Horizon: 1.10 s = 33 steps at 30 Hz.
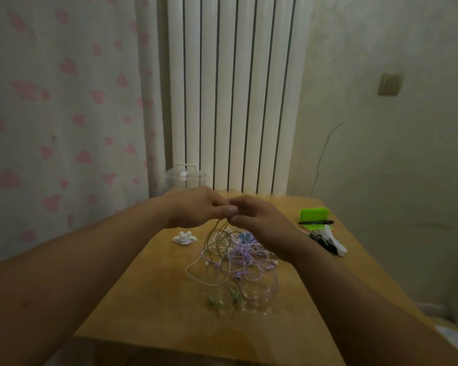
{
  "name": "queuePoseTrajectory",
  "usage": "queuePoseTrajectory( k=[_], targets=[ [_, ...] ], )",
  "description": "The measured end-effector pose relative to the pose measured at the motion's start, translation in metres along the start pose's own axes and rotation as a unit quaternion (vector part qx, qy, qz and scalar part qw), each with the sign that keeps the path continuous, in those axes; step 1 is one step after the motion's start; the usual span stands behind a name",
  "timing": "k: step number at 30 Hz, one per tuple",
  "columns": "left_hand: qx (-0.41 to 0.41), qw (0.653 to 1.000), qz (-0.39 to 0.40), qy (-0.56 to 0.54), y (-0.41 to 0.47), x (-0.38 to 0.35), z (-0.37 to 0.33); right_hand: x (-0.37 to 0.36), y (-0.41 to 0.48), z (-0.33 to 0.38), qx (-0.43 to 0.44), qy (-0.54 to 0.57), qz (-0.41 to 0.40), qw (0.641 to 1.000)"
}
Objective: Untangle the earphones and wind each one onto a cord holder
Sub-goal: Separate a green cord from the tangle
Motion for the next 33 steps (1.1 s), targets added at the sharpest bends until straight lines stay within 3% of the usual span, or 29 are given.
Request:
queuePoseTrajectory(
  k=[4, 6, 7, 9, 10, 15, 17, 26, 33],
  targets=[
    [-0.011, 0.999, -0.030, -0.038, 0.002, -0.001, 0.004, 0.006, 0.002, -0.008, -0.033, -0.077, -0.014, 0.996],
    [-0.010, 0.994, -0.041, -0.099, 0.002, -0.001, 0.008, 0.009, 0.002, -0.011, -0.053, -0.016, -0.006, 0.998],
    [-0.003, 0.985, -0.039, -0.170, 0.001, -0.001, 0.011, 0.012, 0.001, -0.012, -0.070, 0.066, -0.004, 0.995],
    [0.018, 0.935, -0.040, -0.351, -0.001, -0.001, 0.019, 0.021, -0.003, -0.014, -0.097, 0.228, -0.018, 0.969],
    [0.025, 0.904, -0.050, -0.424, -0.003, 0.000, 0.024, 0.028, -0.005, -0.016, -0.111, 0.253, -0.039, 0.960],
    [0.005, 0.777, -0.197, -0.598, 0.000, 0.027, 0.052, 0.054, -0.020, -0.036, -0.144, 0.137, -0.077, 0.977],
    [-0.002, 0.749, -0.240, -0.617, -0.003, 0.040, 0.058, 0.060, -0.028, -0.046, -0.158, 0.122, -0.077, 0.977],
    [-0.019, 0.746, -0.295, -0.597, -0.008, 0.054, 0.066, 0.069, -0.052, -0.066, -0.196, 0.099, -0.044, 0.975],
    [0.003, 0.814, -0.269, -0.515, -0.015, 0.047, 0.071, 0.066, -0.059, -0.068, -0.222, 0.099, -0.097, 0.965]
  ],
)
Point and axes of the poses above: each hand's wrist, its own y-axis towards the middle knuckle, its own x-axis out of the back of the hand, z = x × y, the point moved 2 cm from there along y, towards the middle knuckle, and after that the axes turned 13 degrees about -y, right-handed, at the moved point
